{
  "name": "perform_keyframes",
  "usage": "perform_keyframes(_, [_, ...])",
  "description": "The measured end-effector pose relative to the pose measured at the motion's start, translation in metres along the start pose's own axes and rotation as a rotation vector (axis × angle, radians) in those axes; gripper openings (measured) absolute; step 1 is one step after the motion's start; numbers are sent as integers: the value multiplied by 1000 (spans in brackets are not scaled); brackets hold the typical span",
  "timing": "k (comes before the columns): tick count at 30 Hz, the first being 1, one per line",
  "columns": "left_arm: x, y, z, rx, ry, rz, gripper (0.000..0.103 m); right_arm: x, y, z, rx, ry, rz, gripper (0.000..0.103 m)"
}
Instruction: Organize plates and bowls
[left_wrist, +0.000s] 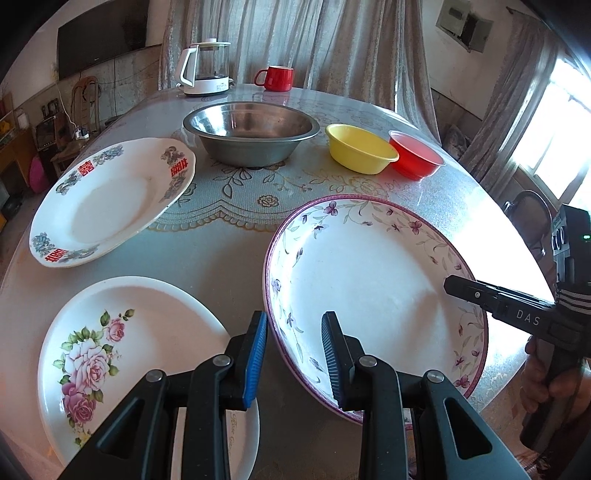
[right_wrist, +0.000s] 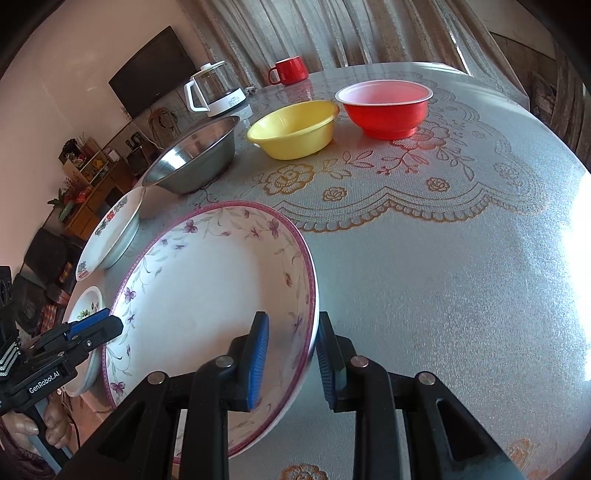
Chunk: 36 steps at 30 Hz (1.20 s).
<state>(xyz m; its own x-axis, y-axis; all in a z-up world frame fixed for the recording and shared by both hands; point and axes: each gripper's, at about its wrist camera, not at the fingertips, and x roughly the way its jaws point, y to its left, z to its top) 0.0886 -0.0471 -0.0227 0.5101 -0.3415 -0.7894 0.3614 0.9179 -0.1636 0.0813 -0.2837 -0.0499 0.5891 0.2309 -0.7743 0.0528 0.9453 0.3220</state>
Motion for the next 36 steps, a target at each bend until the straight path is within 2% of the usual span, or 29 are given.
perform_keyframes(4, [-2, -1, -3, 2, -8, -1, 30, 1, 6, -1, -35, -3, -43, 25])
perform_keyframes(13, [-6, -4, -7, 4, -25, 3, 31, 1, 9, -3, -41, -10, -61, 27])
perform_keyframes(17, [-9, -4, -11, -10, -31, -7, 31, 1, 15, -5, -63, -11, -99, 27])
perform_keyframes(36, [-29, 13, -14, -72, -95, -41, 32, -8, 26, 2, -72, -43, -169, 31])
